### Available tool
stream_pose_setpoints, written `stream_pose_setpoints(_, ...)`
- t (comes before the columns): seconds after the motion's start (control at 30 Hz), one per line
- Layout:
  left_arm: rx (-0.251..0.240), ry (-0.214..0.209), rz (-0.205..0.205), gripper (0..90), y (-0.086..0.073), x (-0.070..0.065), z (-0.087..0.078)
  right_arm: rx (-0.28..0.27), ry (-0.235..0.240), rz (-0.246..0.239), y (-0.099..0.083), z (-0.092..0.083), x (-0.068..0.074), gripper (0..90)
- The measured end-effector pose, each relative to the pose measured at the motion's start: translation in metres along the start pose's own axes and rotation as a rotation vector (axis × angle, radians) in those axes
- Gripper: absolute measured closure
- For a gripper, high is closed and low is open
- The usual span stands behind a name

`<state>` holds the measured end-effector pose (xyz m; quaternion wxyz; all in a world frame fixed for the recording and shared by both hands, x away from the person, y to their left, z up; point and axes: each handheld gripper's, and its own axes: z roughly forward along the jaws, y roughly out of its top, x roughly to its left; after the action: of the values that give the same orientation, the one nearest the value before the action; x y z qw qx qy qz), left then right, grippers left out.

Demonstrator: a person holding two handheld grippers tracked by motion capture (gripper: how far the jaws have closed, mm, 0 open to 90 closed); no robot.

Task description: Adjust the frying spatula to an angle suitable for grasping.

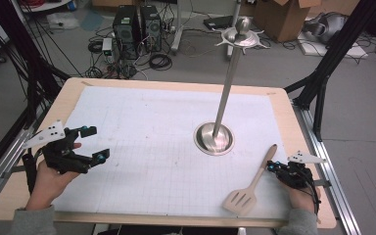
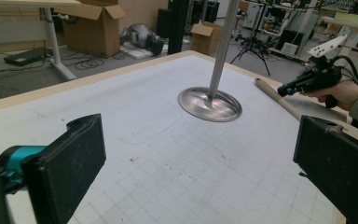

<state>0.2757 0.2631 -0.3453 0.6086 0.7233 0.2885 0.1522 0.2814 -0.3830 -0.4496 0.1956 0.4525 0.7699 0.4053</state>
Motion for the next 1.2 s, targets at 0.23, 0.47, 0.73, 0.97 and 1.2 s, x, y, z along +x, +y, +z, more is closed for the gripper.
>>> stream_pose_setpoints(0.23,-0.002,0.011,-0.007,2.8,-0.002,0.000,-0.004,-0.001,0.008,-0.004,0.002,0.003,-0.001,90.0)
stream_pose_setpoints(0.47,-0.001,0.018,-0.009,2.7,-0.003,0.000,-0.007,0.000,0.007,-0.015,0.005,0.008,0.000,90.0)
stream_pose_setpoints(0.73,0.001,0.023,-0.008,2.7,-0.004,-0.001,-0.008,0.001,0.006,-0.036,0.010,0.014,0.001,90.0)
stream_pose_setpoints(0.97,0.008,0.036,-0.009,2.7,-0.006,-0.001,-0.013,0.001,0.013,-0.049,0.015,0.021,0.002,90.0)
stream_pose_setpoints(1.2,0.005,0.053,-0.012,2.7,-0.008,-0.002,-0.020,0.005,0.029,-0.060,0.020,0.027,0.003,90.0)
